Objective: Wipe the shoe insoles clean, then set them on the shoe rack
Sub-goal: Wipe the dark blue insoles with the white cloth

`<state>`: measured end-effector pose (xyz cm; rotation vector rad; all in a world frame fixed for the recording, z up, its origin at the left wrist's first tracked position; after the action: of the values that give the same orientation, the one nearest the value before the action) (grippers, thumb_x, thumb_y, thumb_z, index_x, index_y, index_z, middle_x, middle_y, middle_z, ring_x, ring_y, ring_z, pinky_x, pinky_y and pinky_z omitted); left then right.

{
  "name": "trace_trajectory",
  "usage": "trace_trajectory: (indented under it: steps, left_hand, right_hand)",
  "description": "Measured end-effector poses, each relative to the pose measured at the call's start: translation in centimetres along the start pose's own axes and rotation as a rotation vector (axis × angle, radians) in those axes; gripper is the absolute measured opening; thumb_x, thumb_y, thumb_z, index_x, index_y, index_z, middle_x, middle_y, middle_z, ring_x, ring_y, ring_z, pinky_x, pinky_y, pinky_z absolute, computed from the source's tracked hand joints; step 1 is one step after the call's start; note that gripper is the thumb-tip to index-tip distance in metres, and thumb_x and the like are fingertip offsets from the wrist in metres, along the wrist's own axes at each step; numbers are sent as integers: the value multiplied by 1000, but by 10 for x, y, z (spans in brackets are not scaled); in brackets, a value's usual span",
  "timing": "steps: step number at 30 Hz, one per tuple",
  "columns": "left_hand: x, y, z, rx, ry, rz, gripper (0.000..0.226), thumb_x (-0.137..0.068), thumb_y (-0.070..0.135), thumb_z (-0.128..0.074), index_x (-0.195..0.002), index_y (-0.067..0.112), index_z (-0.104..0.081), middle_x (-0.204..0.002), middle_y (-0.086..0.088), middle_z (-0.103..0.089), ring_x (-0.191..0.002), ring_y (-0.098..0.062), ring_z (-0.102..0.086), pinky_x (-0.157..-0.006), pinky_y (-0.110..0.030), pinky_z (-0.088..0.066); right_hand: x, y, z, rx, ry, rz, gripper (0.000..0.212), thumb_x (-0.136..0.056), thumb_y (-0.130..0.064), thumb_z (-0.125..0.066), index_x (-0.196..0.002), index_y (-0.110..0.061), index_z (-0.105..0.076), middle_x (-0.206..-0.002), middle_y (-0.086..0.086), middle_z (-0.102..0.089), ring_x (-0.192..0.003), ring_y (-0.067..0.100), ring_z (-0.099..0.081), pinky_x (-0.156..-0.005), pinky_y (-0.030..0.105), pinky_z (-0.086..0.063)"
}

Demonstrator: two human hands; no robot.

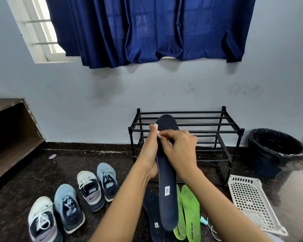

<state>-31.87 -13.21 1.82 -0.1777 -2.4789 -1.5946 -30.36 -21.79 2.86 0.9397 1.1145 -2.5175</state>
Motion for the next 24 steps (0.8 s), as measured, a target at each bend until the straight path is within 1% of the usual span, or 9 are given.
trace_trajectory:
  steps: [3, 5, 8, 10, 13, 15, 19, 22, 24]
  left_hand:
    - [0, -1, -2, -8, 9, -33, 64, -95, 62, -37, -118, 9, -66, -83, -10, -72, -70, -21, -71, -57, -27, -57]
    - [0, -3, -5, -30, -11, -45, 58, -98, 56, -37, -121, 11, -63, -86, -10, -74, -73, -20, -71, -59, -27, -56]
    - [1, -4, -4, -61, -21, -55, 53, -100, 52, -36, -121, 10, -63, -86, -10, -74, -72, -19, -71, -57, -26, -55]
    - [-1, -4, -1, -65, -8, -48, 54, -99, 53, -36, -119, 11, -64, -90, -11, -74, -76, -21, -72, -60, -28, -56]
    - [-2, -4, 4, -52, 30, -41, 58, -97, 59, -36, -116, 13, -67, -99, -15, -73, -88, -27, -71, -70, -33, -57]
    - [-2, -3, 4, -47, 37, -61, 58, -98, 58, -35, -115, 12, -66, -94, -14, -74, -83, -24, -72, -67, -31, -57]
    - [-4, -4, 0, -53, 9, -70, 55, -99, 56, -34, -117, 14, -65, -89, -10, -74, -76, -20, -71, -62, -28, -56]
    - [-4, -9, -4, -88, -9, -65, 54, -99, 56, -35, -115, 14, -66, -89, -10, -75, -73, -20, -71, -60, -28, -55]
    - [-5, -12, -5, -94, -14, -64, 54, -99, 55, -34, -115, 14, -66, -89, -10, -75, -73, -20, -71, -59, -28, -55]
  right_hand:
    - [-13, 3, 6, 121, 73, 6, 14, -81, -29, -61, -89, -32, -73, -80, -8, -71, -83, 21, -53, -75, 36, -26]
    - [-25, 8, 14, 173, 125, -50, 15, -83, -28, -61, -92, -31, -73, -82, -6, -72, -86, 23, -53, -77, 39, -29]
    - [-30, 16, 18, 80, 133, -163, 17, -86, -27, -59, -96, -31, -72, -87, -7, -71, -92, 21, -52, -79, 35, -26]
    - [-21, 10, 13, 48, 106, -91, 16, -84, -25, -61, -93, -29, -73, -87, -6, -71, -91, 23, -52, -76, 34, -25]
    - [-7, -3, 4, 103, 74, 48, 17, -79, -29, -58, -87, -31, -73, -81, -6, -71, -83, 22, -53, -70, 33, -22]
    - [-8, -4, 6, 154, 111, 60, 13, -78, -31, -61, -85, -33, -73, -75, -7, -70, -78, 22, -53, -70, 35, -24]
    - [-21, 5, 15, 198, 166, -5, 12, -81, -30, -64, -89, -33, -72, -76, -8, -71, -81, 23, -51, -74, 39, -27]
    - [-31, 18, 20, 140, 173, -159, 15, -87, -32, -59, -95, -32, -71, -84, -7, -71, -90, 23, -50, -82, 41, -29]
    - [-31, 22, 19, 84, 158, -190, 16, -88, -30, -57, -96, -31, -71, -87, -7, -70, -93, 23, -50, -82, 40, -29]
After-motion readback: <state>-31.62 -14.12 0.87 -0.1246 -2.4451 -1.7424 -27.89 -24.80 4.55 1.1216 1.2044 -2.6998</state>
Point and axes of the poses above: each hand's wrist, its own x-axis away from the middle knuckle, its own z-axis out of the back of the hand, y = z × x, the point moved 4 cm from there along -x, towards the middle knuckle
